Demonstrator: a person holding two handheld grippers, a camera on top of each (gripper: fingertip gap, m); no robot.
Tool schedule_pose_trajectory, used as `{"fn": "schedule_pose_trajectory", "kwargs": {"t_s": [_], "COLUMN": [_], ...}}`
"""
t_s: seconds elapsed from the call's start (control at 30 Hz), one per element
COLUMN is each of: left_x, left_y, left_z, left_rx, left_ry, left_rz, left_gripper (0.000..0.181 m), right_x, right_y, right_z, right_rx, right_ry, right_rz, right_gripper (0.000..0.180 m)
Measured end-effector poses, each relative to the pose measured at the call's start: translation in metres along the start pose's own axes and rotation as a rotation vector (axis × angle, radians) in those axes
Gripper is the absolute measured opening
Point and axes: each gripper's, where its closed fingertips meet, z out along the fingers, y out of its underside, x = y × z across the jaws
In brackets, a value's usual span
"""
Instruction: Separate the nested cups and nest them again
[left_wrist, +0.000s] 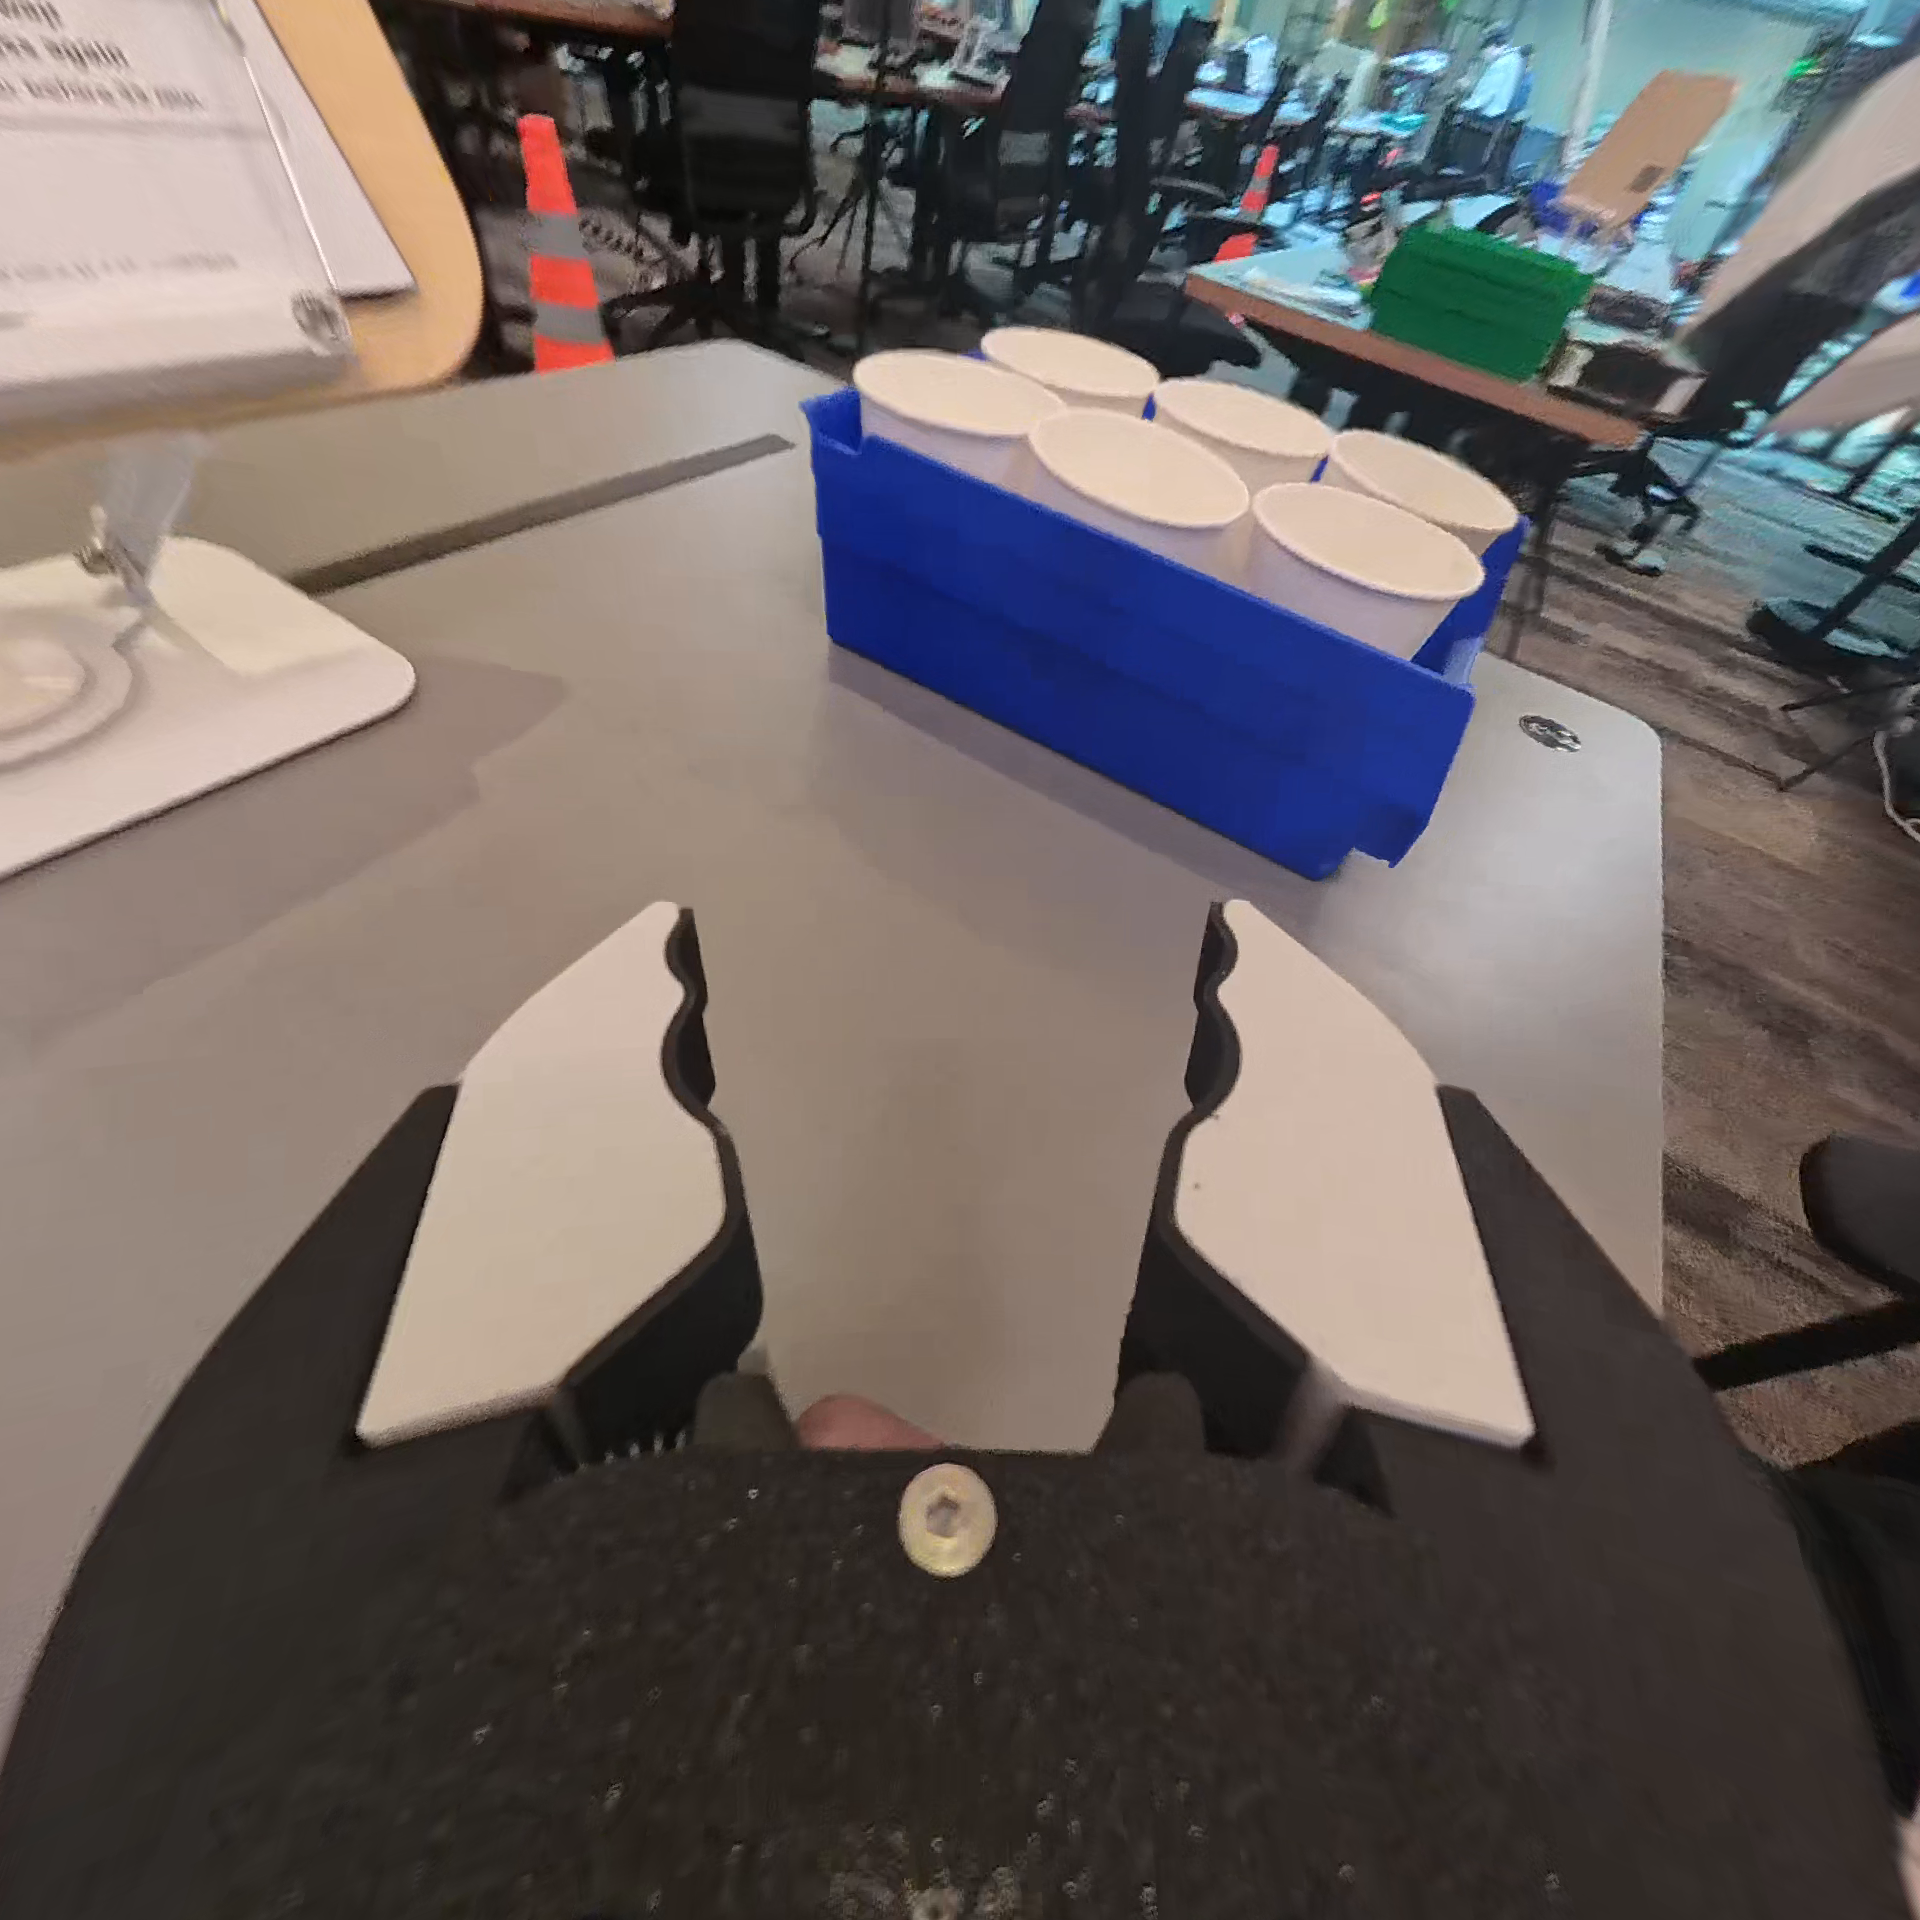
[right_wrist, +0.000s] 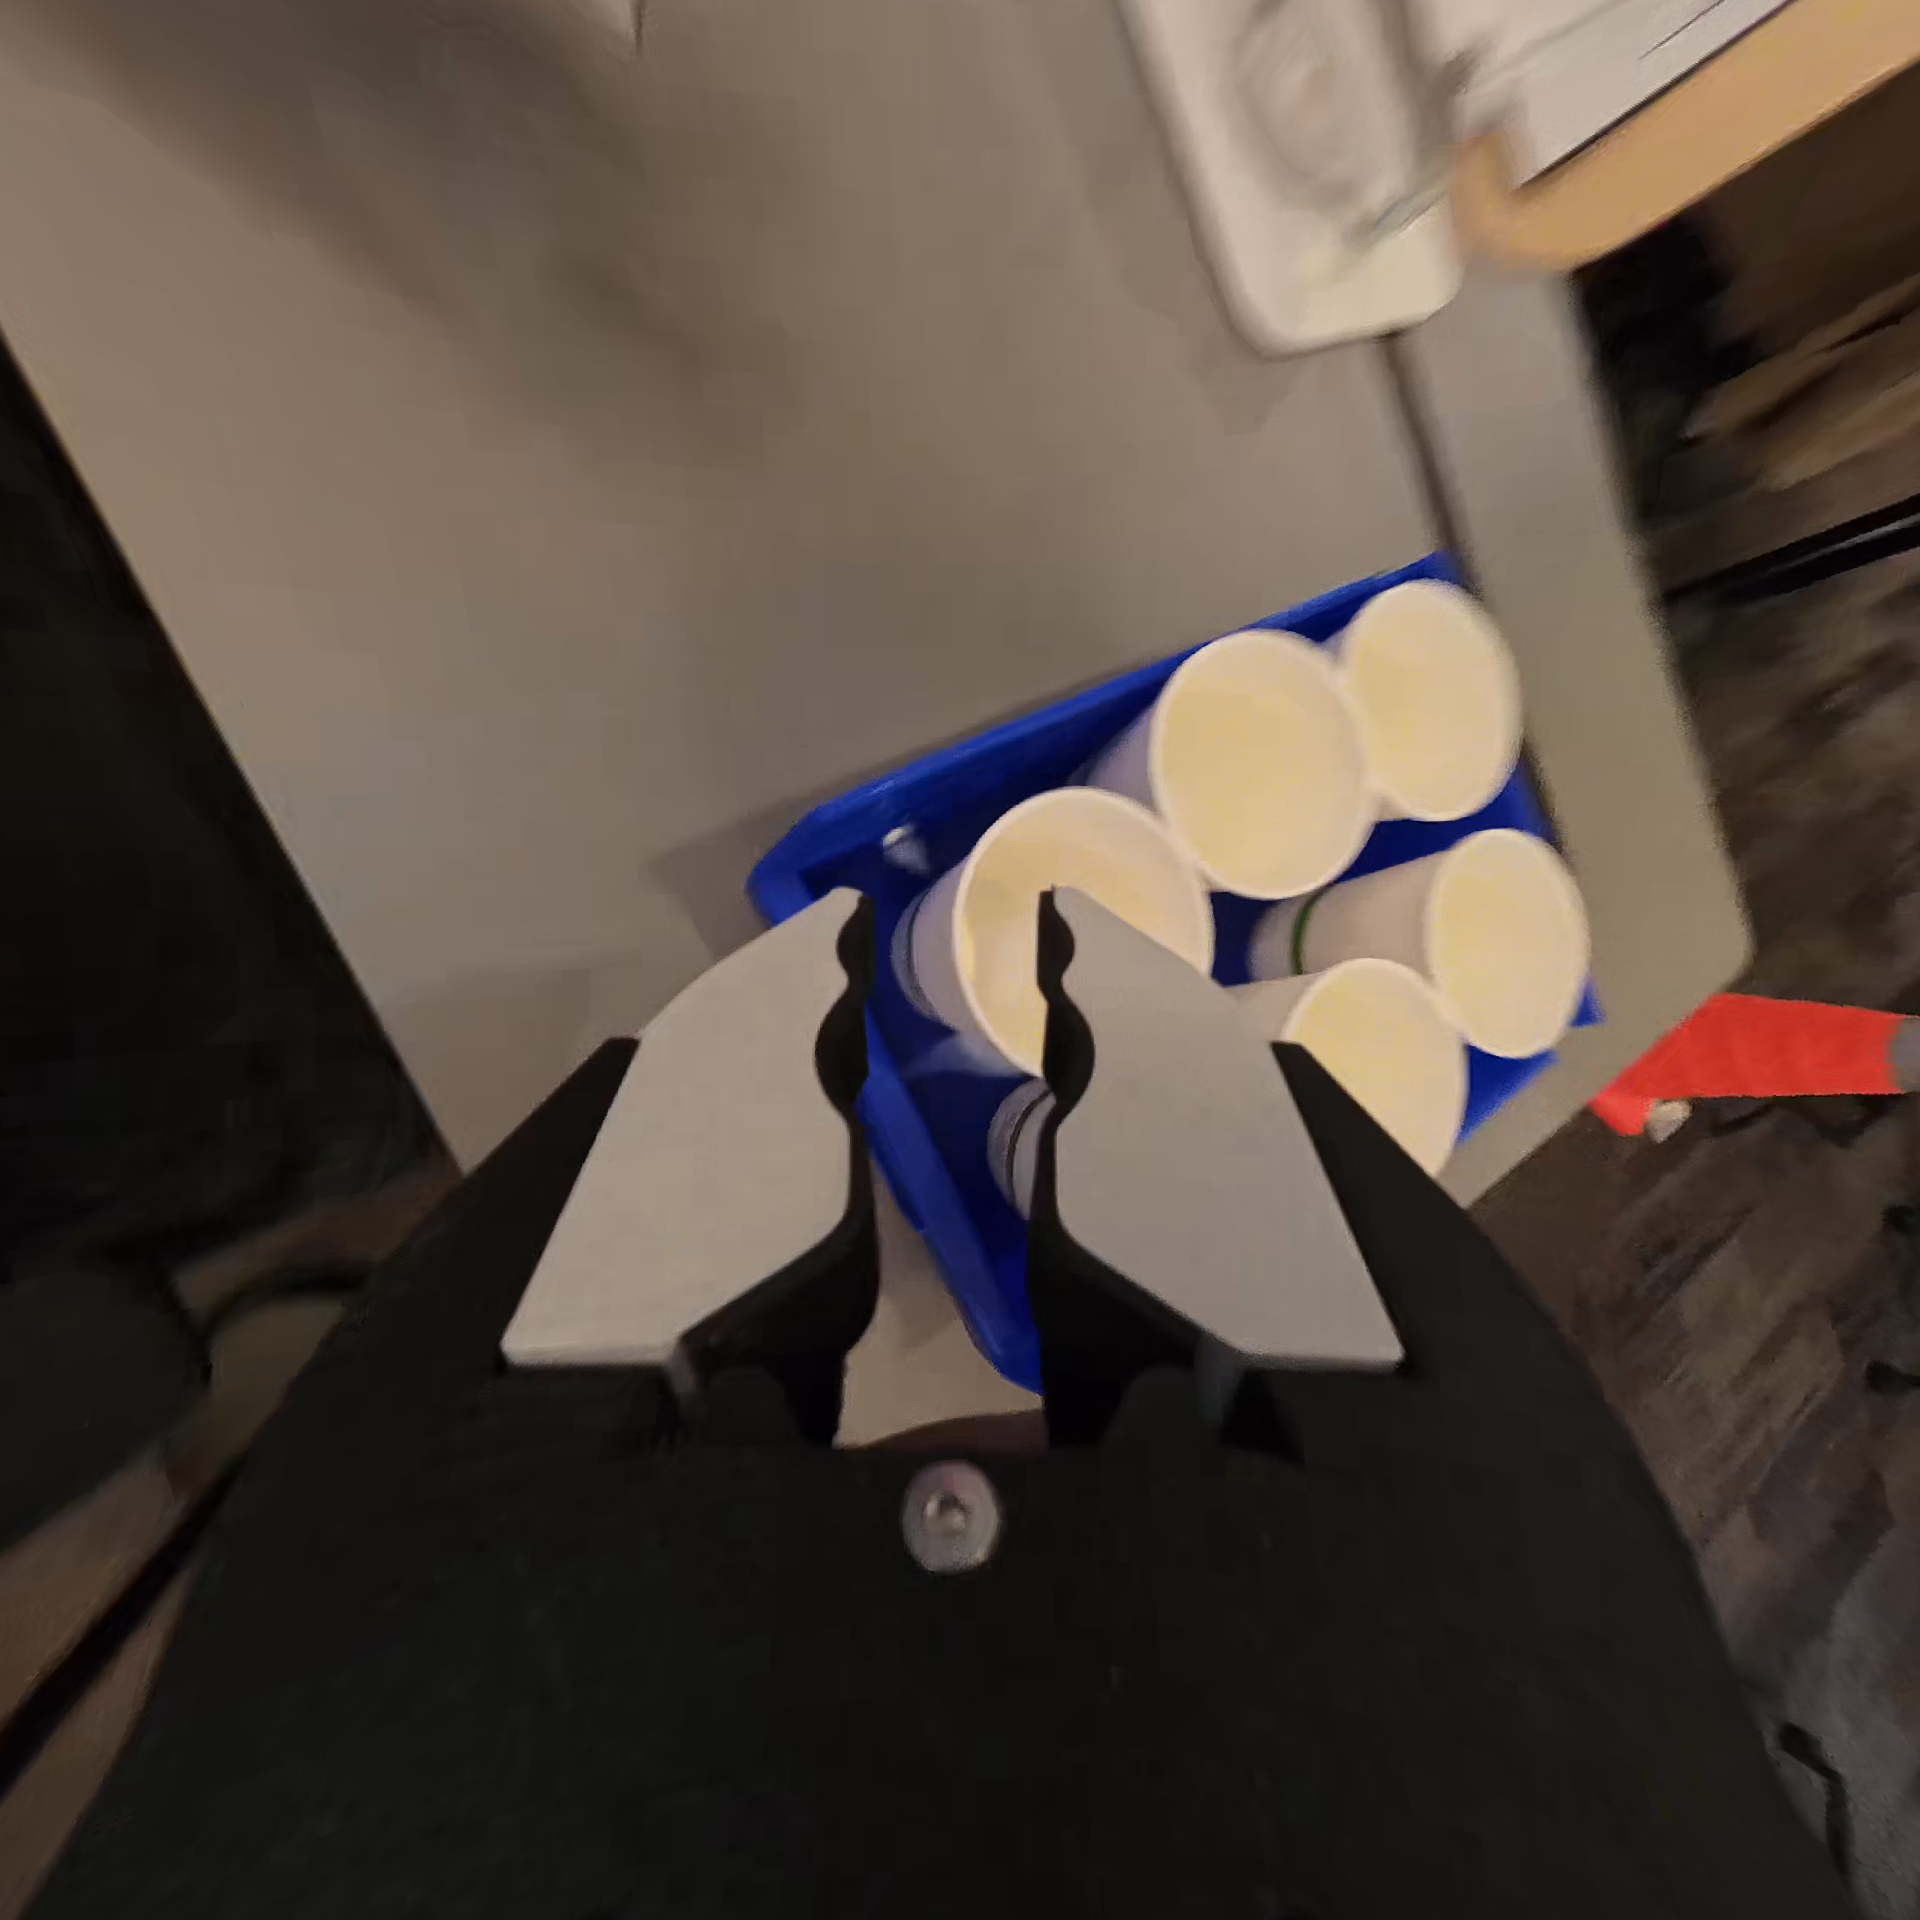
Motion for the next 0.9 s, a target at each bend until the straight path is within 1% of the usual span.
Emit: {"fn": "schedule_pose_trajectory", "kwargs": {"t_s": [0.1, 0.17, 0.27, 0.37, 0.43, 0.53, 0.6, 0.63, 0.7, 0.73, 0.77, 0.8, 0.87, 0.9], "left_x": [0.036, 0.072, 0.121, 0.153, 0.163, 0.162, 0.160, 0.158, 0.153, 0.152, 0.153, 0.153, 0.147, 0.141], "left_y": [0.010, 0.016, 0.021, 0.020, 0.015, 0.012, 0.016, 0.017, 0.020, 0.022, 0.022, 0.023, 0.022, 0.022], "left_z": [0.019, 0.039, 0.077, 0.118, 0.139, 0.158, 0.168, 0.171, 0.176, 0.179, 0.182, 0.185, 0.186, 0.185], "left_rx": [-0.035, -0.041, -0.034, -0.010, 0.022, 0.035, 0.022, 0.018, 0.016, 0.014, 0.018, 0.018, 0.026, 0.031], "left_ry": [-0.073, -0.100, -0.178, -0.250, -0.280, -0.371, -0.406, -0.419, -0.445, -0.451, -0.440, -0.432, -0.460, -0.478], "left_rz": [-0.035, -0.083, -0.080, -0.094, -0.147, -0.146, -0.163, -0.180, -0.206, -0.220, -0.239, -0.256, -0.278, -0.289], "left_gripper": [0.091, 0.090, 0.090, 0.083, 0.081, 0.078, 0.073, 0.070, 0.065, 0.063, 0.056, 0.049, 0.044, 0.037], "right_x": [0.011, 0.018, 0.036, 0.051, 0.050, 0.044, 0.044, 0.048, 0.054, 0.053, 0.054, 0.056, 0.058, 0.058], "right_y": [-0.003, 0.016, 0.069, 0.139, 0.171, 0.187, 0.189, 0.190, 0.192, 0.191, 0.191, 0.193, 0.195, 0.196], "right_z": [-0.035, -0.042, -0.027, -0.004, 0.008, 0.022, 0.033, 0.035, 0.039, 0.047, 0.052, 0.053, 0.052, 0.052], "right_rx": [0.213, 0.307, 0.355, 0.355, 0.392, 0.428, 0.380, 0.356, 0.335, 0.328, 0.328, 0.326, 0.335, 0.347], "right_ry": [0.218, 0.323, 0.438, 0.558, 0.584, 0.582, 0.571, 0.595, 0.615, 0.581, 0.566, 0.584, 0.596, 0.591], "right_rz": [0.139, 0.272, 0.538, 0.799, 0.921, 0.982, 0.978, 0.966, 0.969, 0.983, 1.000, 1.002, 1.022, 1.042], "right_gripper": [0.028, 0.031, 0.042, 0.043, 0.041, 0.042, 0.040, 0.039, 0.031, 0.032, 0.038, 0.033, 0.021, 0.017]}}
